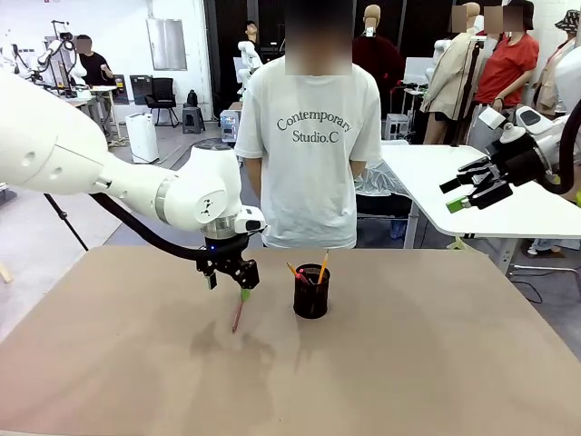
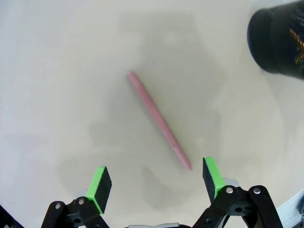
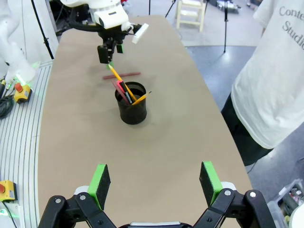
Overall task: Place the pens into the pen holder.
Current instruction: Pick up a writing instrument from the table and place it into the Pen holder.
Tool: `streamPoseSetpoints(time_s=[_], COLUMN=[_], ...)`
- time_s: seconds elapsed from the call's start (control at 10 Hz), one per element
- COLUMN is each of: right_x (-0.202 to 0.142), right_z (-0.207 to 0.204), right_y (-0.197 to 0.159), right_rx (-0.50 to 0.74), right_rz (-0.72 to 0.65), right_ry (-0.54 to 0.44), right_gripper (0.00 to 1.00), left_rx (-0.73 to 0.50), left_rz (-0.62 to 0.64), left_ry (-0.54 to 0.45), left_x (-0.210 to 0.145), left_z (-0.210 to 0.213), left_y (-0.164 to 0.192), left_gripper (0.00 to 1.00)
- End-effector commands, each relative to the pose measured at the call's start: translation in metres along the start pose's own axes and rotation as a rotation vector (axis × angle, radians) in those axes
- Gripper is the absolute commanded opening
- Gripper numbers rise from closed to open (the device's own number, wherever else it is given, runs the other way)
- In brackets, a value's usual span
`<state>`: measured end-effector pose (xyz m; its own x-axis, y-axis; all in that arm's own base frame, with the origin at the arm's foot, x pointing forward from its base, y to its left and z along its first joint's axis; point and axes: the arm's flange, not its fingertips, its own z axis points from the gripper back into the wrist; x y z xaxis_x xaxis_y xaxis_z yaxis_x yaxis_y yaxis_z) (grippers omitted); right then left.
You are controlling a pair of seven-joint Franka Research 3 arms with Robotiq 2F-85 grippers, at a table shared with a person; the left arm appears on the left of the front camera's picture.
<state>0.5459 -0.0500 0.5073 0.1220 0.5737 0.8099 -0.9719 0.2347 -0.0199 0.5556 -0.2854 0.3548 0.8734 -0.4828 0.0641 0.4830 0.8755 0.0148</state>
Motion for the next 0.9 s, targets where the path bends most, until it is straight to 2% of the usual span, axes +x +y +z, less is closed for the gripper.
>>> streamPoseSetpoints(time_s=[0.0, 0.2, 0.8], right_x=[0.003, 0.003, 0.003], right_z=[0.001, 0.001, 0.001], right_y=[-0.001, -0.001, -0.001], right_rx=[-0.005, -0.005, -0.005], right_rz=[0.003, 0.003, 0.003], right_ry=[0.003, 0.003, 0.003], right_gripper=[1.00, 1.00, 1.00], left_rx=[0.009, -0.013, 0.007], left_rz=[0.040, 0.085, 0.141], left_ry=[-0.053, -0.110, -0.102], left_x=[0.014, 0.028, 0.045], left_z=[-0.007, -0.014, -0.030], left_y=[0.001, 0.005, 0.008], left_gripper=[1.00, 1.00, 1.00])
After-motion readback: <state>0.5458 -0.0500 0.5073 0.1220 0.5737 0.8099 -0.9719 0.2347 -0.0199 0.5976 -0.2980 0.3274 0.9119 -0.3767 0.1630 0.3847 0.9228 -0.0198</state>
